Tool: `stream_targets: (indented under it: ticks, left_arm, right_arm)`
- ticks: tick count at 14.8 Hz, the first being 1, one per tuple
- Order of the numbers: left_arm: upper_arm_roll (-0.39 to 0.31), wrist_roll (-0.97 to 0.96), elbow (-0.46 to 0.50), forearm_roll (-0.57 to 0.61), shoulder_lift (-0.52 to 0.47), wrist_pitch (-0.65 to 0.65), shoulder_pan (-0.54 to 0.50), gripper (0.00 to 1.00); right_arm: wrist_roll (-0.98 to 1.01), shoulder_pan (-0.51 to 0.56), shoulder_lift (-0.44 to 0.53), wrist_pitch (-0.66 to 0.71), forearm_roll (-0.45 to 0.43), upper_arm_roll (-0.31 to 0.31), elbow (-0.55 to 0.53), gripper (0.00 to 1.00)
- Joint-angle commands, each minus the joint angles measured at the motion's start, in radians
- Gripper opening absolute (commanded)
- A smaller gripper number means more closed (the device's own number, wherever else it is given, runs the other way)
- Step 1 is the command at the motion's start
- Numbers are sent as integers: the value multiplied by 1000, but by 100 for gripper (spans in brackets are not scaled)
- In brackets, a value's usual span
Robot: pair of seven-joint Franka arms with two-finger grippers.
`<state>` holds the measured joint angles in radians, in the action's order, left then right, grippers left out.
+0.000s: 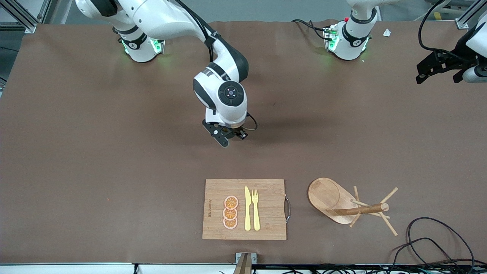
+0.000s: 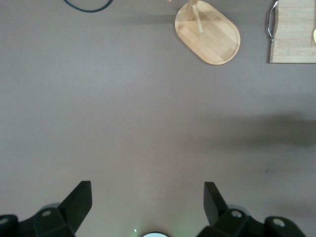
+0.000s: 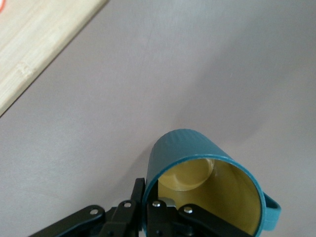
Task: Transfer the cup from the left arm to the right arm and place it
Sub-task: 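Lift the teal mug with the right gripper and carry it sideways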
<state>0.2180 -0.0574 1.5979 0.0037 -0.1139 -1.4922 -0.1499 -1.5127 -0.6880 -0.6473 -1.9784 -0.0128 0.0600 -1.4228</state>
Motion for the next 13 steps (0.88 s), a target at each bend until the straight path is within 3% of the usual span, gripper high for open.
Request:
stream_targets:
  ticks: [1,7,13]
  left_arm:
    - [9,2,-6,12,-7,4,-3,100]
    - [14,-25,-4,10,-7,6,4,100]
    - [37,-42,-3,12,-9,6,3,100]
  right_arm:
    - [144,57,127,22,2,7,-128,0]
    - [429,160,342,12,2,6,-368,0]
    - [684,269,527,-210,2,6,-718,0]
